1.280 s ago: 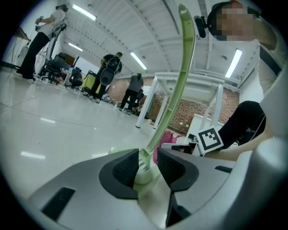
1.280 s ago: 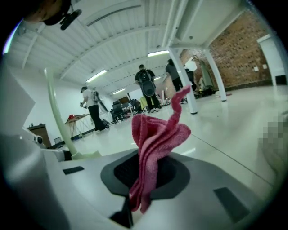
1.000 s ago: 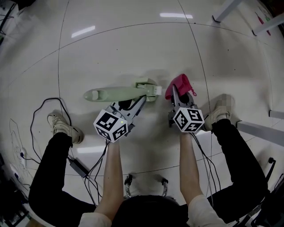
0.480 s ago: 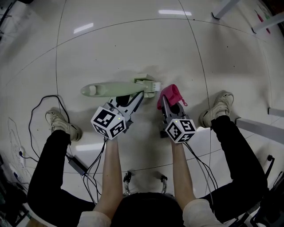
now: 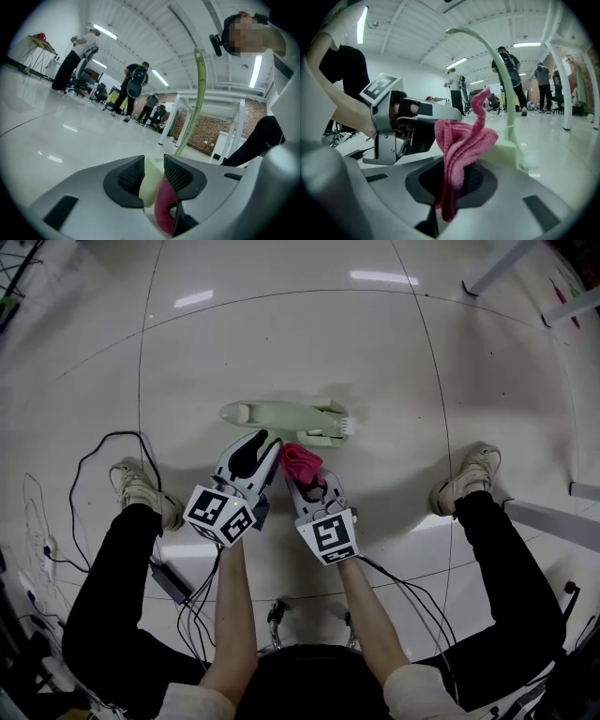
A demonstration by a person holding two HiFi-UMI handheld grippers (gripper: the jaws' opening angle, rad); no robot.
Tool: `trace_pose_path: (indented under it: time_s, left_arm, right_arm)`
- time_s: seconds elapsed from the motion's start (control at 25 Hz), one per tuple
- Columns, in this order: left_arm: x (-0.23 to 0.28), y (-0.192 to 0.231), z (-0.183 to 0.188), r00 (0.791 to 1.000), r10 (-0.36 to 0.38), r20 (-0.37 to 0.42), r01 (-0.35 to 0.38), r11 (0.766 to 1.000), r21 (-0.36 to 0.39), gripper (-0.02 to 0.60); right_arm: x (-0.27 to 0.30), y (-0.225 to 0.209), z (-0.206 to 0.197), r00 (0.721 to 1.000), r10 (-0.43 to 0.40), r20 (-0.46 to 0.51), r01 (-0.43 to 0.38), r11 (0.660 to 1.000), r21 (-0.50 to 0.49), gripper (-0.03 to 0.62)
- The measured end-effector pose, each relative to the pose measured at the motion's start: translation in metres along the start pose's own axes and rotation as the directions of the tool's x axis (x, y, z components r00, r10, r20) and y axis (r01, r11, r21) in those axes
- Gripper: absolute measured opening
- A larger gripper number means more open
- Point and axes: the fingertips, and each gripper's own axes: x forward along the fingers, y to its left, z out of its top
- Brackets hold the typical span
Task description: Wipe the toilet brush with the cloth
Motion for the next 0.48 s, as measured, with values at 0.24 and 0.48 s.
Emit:
trace_pose_path:
  time_s: [0.24,0.48]
  left_arm:
    - [0.001,0.010,0.005,1.000,0.019,0.019,-0.019,1.000,0.000,0.130]
    - [0.011,0.000,-0.003,1.000,-0.005,0.005,0.005,1.000,0.003,0.130]
  right_arm:
    - [0.006,-0.030,-0.009,0.998,-0.060,-0.019,0.061,0.998,0.018,0.032]
    - [-0.033,-0.078,-0.026,0.986,-0.163,-0.024,0.164,0.983,0.078,0.032]
